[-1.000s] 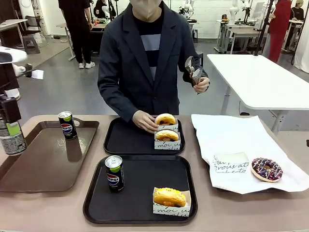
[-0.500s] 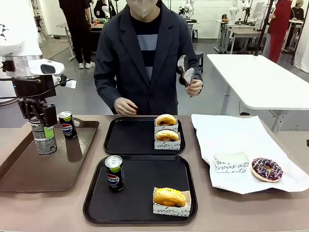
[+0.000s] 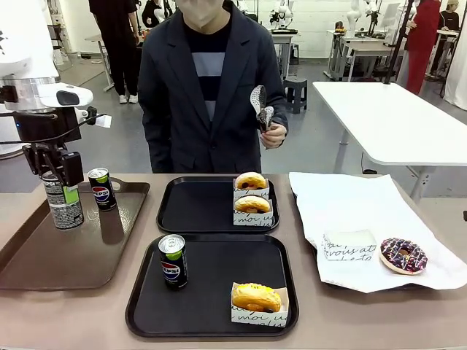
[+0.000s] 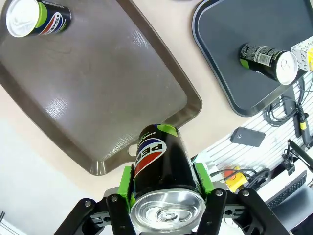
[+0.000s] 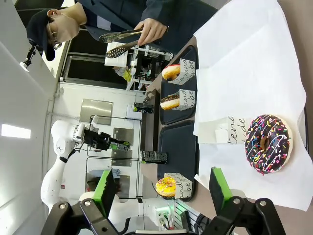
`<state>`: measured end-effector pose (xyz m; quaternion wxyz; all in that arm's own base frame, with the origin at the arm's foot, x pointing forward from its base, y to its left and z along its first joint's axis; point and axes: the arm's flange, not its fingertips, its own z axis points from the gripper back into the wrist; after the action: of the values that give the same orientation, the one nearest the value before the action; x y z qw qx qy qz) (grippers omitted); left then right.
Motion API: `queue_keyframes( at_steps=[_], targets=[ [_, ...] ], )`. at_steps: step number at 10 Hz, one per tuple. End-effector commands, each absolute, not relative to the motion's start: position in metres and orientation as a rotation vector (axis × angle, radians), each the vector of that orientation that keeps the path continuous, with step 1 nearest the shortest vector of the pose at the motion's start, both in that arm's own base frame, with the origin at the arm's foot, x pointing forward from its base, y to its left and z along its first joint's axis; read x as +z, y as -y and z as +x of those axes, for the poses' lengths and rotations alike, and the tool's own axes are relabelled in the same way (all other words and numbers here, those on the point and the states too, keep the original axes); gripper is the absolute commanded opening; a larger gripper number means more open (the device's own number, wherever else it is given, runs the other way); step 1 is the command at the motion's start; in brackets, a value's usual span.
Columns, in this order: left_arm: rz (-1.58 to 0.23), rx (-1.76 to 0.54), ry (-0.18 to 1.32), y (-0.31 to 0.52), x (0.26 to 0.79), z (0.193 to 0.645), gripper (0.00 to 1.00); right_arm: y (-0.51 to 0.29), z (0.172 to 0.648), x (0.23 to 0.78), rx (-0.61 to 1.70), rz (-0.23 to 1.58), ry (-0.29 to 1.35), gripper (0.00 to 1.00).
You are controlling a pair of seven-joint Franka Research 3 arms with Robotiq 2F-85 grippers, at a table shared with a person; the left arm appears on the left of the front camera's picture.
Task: Set up donuts and drinks on trays.
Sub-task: Pick up one Pepsi coke from the Handle tray and place it on the Flat Tray without a Pepsi coke.
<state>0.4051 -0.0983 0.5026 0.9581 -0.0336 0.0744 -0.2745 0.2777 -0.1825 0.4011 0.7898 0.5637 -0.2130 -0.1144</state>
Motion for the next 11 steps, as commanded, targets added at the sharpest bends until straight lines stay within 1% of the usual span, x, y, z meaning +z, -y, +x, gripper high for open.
queue_keyframes(
  at_steps=[1,5,6,7,9,10,11],
  targets=[
    [-0.071,-0.551,-0.153,0.096,0.509,0.403,0.59,0.182,0.278,0.401,-0.239,1.223,0.464,1.0],
    [-0.068,-0.557,-0.152,0.098,0.503,0.405,0.59,0.182,0.278,0.401,-0.239,1.223,0.464,1.0],
    [-0.037,-0.591,-0.13,0.114,0.502,0.406,0.59,0.182,0.278,0.401,-0.239,1.223,0.464,1.0],
    [-0.001,-0.605,-0.077,0.132,0.499,0.407,0.59,0.182,0.278,0.401,-0.239,1.223,0.464,1.0],
    [0.003,-0.597,0.001,0.164,0.496,0.426,0.59,0.182,0.278,0.401,-0.239,1.223,0.464,1.0],
    [0.021,-0.579,0.044,0.18,0.493,0.442,0.59,0.182,0.278,0.401,-0.239,1.223,0.464,1.0],
    [0.017,-0.575,0.057,0.193,0.493,0.46,0.59,0.182,0.278,0.401,-0.239,1.223,0.464,1.0]
  ],
)
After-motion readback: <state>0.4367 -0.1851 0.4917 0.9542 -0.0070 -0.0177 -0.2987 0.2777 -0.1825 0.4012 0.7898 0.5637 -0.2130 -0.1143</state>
